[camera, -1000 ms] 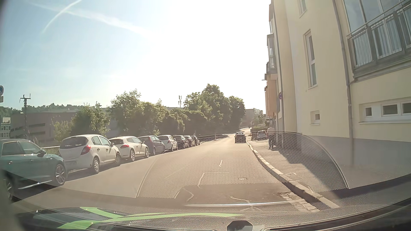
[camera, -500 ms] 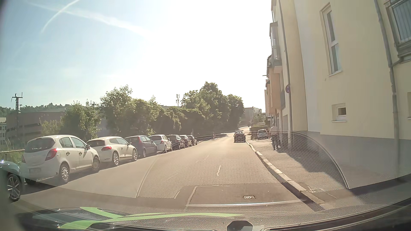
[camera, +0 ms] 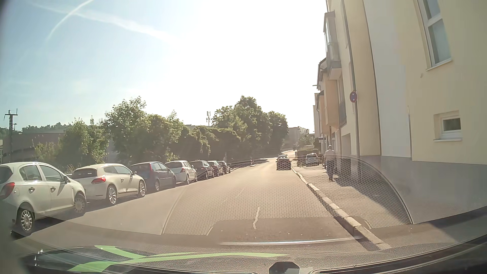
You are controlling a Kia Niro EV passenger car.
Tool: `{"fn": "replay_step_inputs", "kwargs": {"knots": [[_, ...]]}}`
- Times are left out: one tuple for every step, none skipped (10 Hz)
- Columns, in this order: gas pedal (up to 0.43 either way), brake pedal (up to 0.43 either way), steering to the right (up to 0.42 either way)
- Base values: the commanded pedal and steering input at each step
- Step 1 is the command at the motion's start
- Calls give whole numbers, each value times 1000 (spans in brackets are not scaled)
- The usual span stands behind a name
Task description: Follow the waypoints while adhering to traffic rules and regulations
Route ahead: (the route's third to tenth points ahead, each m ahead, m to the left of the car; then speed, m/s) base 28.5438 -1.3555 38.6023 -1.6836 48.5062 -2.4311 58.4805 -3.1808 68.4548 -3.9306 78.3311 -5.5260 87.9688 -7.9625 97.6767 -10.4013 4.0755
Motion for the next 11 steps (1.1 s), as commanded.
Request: {"fn": "replay_step_inputs", "kwargs": {"knots": [[0, 55, 6], [0, 61, 5], [0, 61, 3], [0, 61, 2], [0, 61, 2], [0, 61, 3], [0, 67, 4], [0, 67, 5], [0, 67, 5], [0, 67, 5], [0, 73, 9]]}}
